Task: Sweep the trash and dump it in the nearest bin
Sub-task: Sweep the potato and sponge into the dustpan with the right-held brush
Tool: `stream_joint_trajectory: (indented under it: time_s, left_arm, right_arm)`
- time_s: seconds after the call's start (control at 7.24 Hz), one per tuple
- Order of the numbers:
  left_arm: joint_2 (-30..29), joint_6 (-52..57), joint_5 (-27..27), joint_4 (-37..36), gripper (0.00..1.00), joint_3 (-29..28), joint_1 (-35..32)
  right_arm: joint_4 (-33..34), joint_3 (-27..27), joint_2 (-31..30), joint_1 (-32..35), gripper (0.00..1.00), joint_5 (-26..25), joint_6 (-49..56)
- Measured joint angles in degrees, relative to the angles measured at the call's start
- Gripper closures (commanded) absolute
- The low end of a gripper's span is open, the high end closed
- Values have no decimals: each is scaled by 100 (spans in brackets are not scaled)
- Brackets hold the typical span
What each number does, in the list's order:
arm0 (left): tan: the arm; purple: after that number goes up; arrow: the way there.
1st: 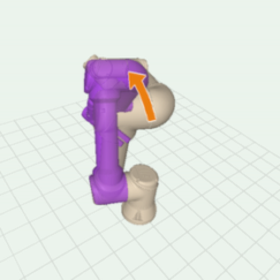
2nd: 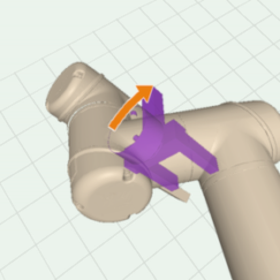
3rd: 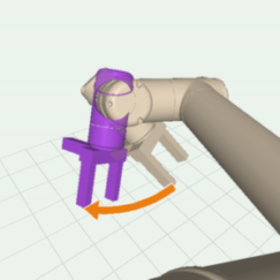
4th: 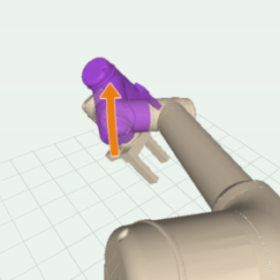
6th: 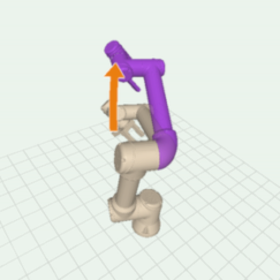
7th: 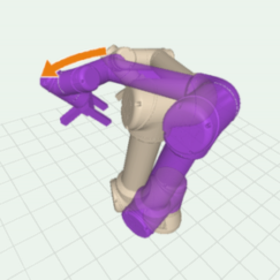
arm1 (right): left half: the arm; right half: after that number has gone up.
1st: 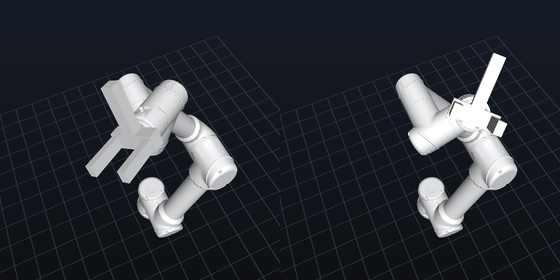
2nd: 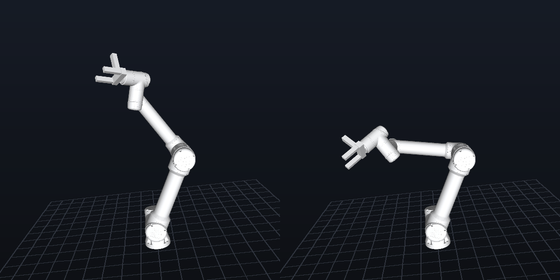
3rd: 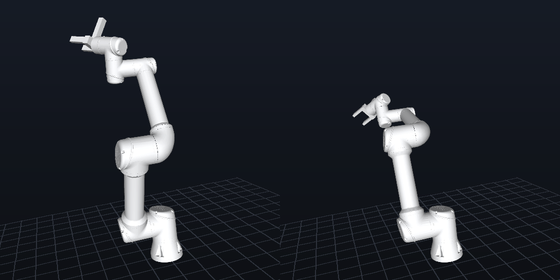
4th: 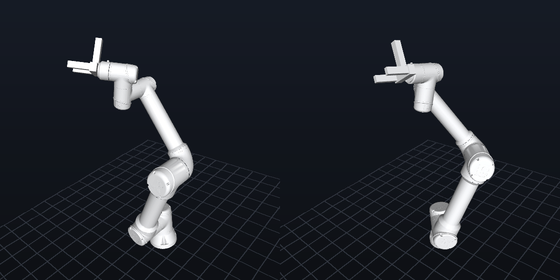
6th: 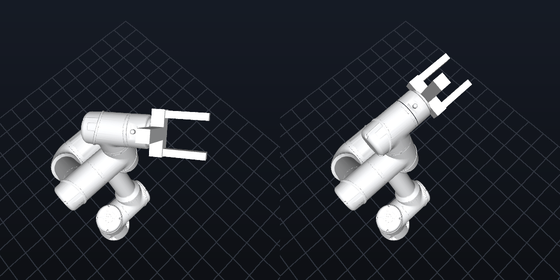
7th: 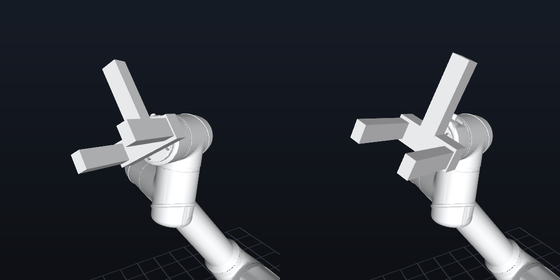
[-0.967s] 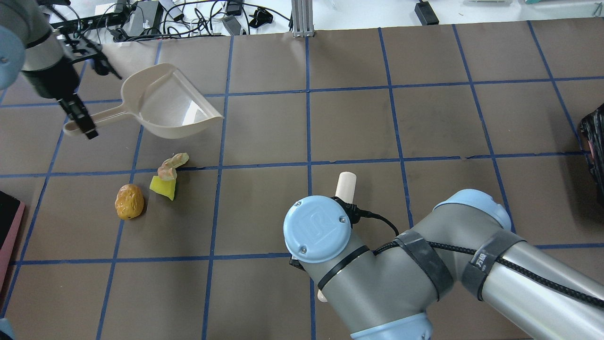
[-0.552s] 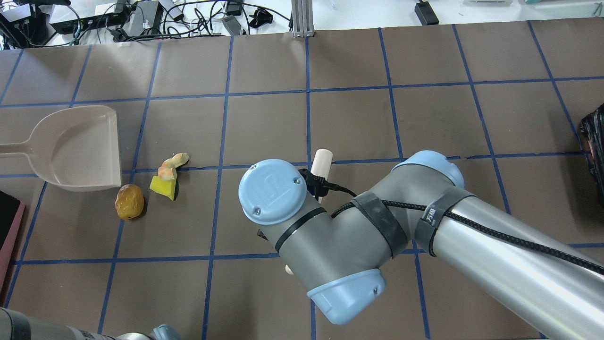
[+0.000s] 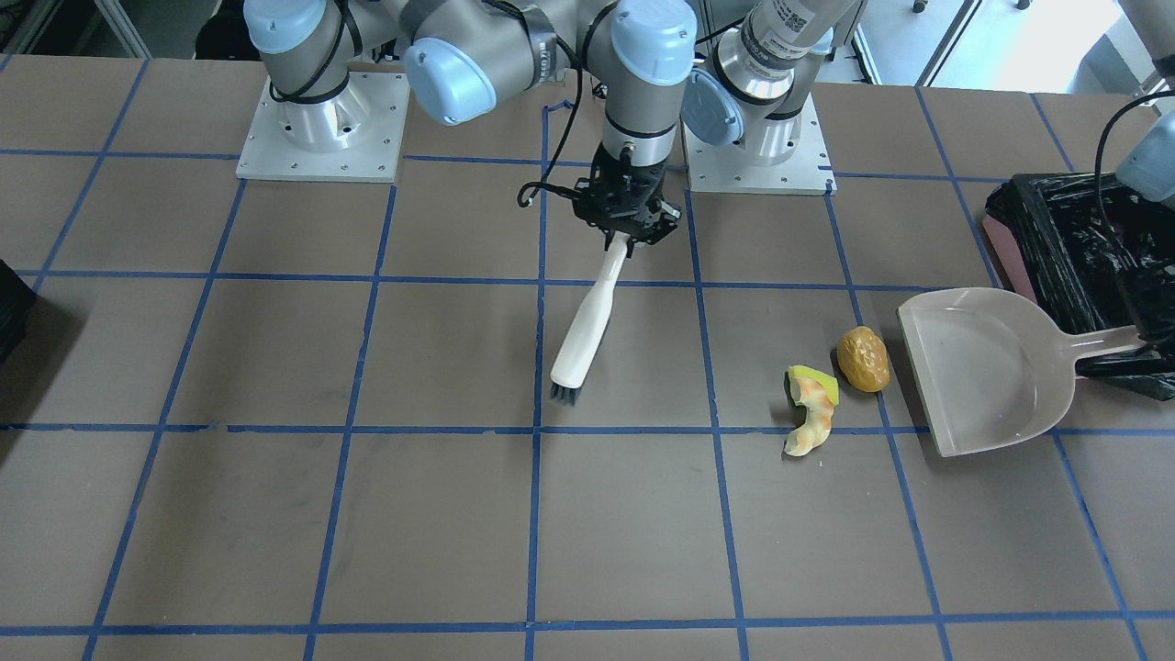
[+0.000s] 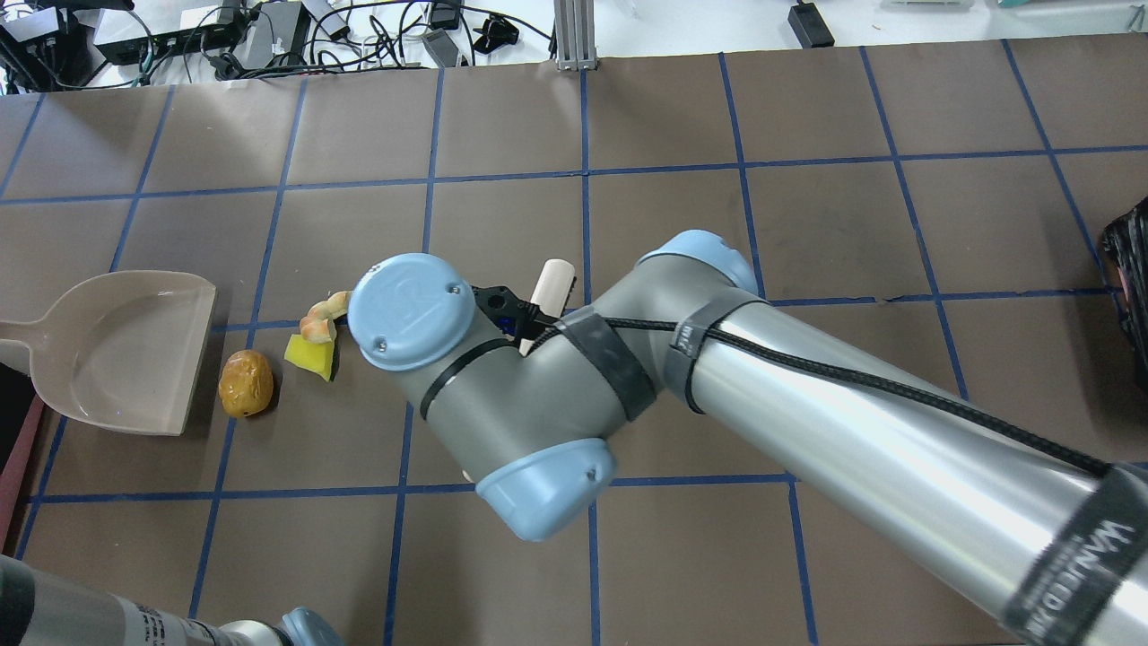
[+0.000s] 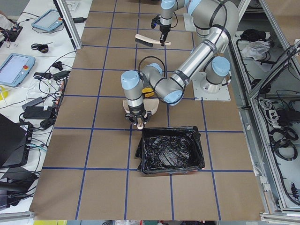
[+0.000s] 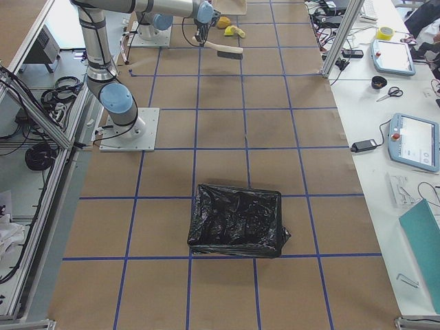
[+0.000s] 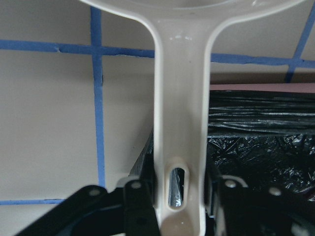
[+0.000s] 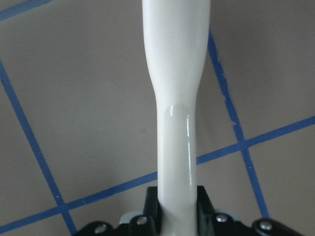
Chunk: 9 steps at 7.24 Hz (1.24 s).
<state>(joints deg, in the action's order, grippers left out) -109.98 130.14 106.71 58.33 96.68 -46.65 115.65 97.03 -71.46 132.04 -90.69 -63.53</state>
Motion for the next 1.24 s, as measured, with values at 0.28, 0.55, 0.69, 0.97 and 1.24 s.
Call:
stream_joint_trajectory:
  time_s: [0.28, 0.55, 0.69, 0.97, 1.24]
  left_arm:
    - [-152, 78, 20, -119, 100, 45, -12]
    - [-197, 116, 17, -143, 100, 124, -43]
    - [-205, 111, 17, -145, 100, 155, -65]
    - [-229, 83, 31, -157, 100, 197, -131]
    - [-247, 60, 54, -196, 100, 214, -231]
  right_arm:
    - [-407, -1169, 907, 300, 100, 22, -841]
    - [-886, -2247, 1714, 597, 100, 18, -1336]
    - [-1038, -2669, 2003, 670, 100, 63, -1511]
    - [-1229, -3188, 2359, 743, 100, 195, -1755]
    - [-1292, -3364, 2475, 834, 100, 249, -1840]
